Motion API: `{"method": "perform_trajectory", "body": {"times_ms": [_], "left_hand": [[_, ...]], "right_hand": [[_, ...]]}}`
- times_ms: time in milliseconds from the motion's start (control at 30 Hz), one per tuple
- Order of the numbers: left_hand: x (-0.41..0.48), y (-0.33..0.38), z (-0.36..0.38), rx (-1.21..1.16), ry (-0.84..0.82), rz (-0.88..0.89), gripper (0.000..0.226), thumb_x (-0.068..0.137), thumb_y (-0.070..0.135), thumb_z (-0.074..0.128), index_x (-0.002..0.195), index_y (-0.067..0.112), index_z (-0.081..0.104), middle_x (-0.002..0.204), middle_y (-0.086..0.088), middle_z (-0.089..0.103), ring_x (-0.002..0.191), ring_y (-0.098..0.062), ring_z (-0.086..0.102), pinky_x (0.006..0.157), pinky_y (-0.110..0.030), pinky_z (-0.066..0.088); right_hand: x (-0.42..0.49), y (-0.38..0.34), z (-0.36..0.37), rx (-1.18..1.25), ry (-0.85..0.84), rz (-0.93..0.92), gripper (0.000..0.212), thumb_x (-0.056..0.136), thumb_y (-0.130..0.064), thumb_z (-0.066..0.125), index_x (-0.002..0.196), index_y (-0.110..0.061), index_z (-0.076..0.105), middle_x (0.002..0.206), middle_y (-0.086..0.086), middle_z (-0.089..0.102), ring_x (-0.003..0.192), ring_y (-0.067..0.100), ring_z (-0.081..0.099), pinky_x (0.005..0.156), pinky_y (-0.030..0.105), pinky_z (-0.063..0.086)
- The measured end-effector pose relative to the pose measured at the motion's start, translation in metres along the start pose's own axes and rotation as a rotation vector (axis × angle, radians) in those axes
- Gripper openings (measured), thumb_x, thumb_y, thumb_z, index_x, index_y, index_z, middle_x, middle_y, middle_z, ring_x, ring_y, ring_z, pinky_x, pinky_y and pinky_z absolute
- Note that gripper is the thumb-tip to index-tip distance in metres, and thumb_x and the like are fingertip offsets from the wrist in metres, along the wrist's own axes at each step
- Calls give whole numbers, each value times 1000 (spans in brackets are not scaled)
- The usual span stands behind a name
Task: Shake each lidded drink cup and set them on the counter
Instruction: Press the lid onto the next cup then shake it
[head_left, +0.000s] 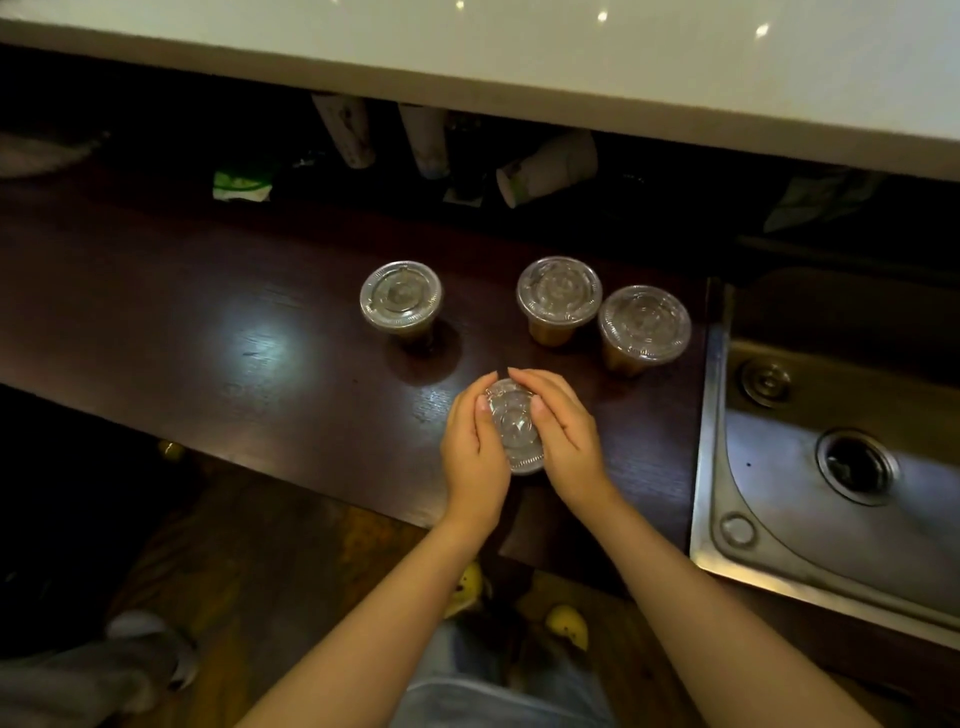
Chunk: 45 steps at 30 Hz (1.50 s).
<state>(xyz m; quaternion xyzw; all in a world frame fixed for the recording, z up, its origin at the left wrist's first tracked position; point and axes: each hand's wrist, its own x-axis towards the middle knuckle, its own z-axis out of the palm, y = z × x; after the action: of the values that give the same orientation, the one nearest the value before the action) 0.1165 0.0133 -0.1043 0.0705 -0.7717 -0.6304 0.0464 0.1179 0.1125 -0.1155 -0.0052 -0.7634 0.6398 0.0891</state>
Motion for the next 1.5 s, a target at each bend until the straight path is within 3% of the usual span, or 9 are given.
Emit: {"method": "perform_trajectory", "body": {"times_ms": [200,367,667,800,933,1100,1300,1400,1500], "left_hand": [[0,0,-1,-24,-23,3,29,100,9,37,120,11,58,110,9,59,101,11,54,85,-5,41],[9,0,-1,-51,-128,-19,29,101,14,36,120,15,57,119,0,60,112,-10,57,94,-19,46],[29,-3,11,-6,-495,64,27,100,20,38,119,28,55,118,16,58,114,0,54,98,-18,42],[37,-6,25,18,-630,116,31,95,28,38,119,28,56,122,10,59,116,-1,53,99,-20,41],[52,-4,37,62,-690,254,32,95,33,36,110,22,62,109,17,58,110,-1,54,97,-16,39],[63,4,37,162,-572,355,37,94,32,39,96,14,70,93,16,62,96,-3,58,87,-15,41],[13,9,28,15,-272,12,26,99,16,41,116,17,60,109,17,56,103,13,49,87,-3,35],[-6,7,38,36,-314,27,32,100,19,37,126,16,54,119,8,55,106,12,49,89,-4,37],[-6,4,43,44,-299,84,33,100,15,35,125,13,56,117,6,55,104,15,48,88,-3,37]], "right_hand": [[-1,-1,2,28,29,14,33,93,-8,39,120,-14,58,121,-1,57,115,11,54,100,29,43],[-9,0,-1,6,54,55,36,95,-12,38,128,-12,54,128,1,53,121,7,50,103,23,40],[-30,-1,-22,-73,200,141,38,98,-13,37,135,-14,45,130,-17,45,121,-12,42,100,7,33],[-45,-3,-25,-129,306,212,40,97,-26,33,137,-28,36,138,-9,41,126,-9,38,103,11,33],[-61,-3,-18,-208,361,206,48,97,-34,29,143,-24,24,145,-6,32,130,-11,30,103,5,26],[-72,-5,-15,-290,424,203,50,94,-39,34,141,-22,29,143,-3,33,130,-8,30,104,6,26],[-27,-19,-44,55,478,426,24,100,-25,38,120,-25,49,119,-5,58,113,7,55,95,22,44],[-5,-23,-42,134,373,449,25,100,-18,38,111,-10,60,106,4,66,91,1,63,80,16,50],[-3,-19,-39,225,387,467,27,100,-14,38,93,-13,64,85,0,67,70,-5,64,66,12,50]]}}
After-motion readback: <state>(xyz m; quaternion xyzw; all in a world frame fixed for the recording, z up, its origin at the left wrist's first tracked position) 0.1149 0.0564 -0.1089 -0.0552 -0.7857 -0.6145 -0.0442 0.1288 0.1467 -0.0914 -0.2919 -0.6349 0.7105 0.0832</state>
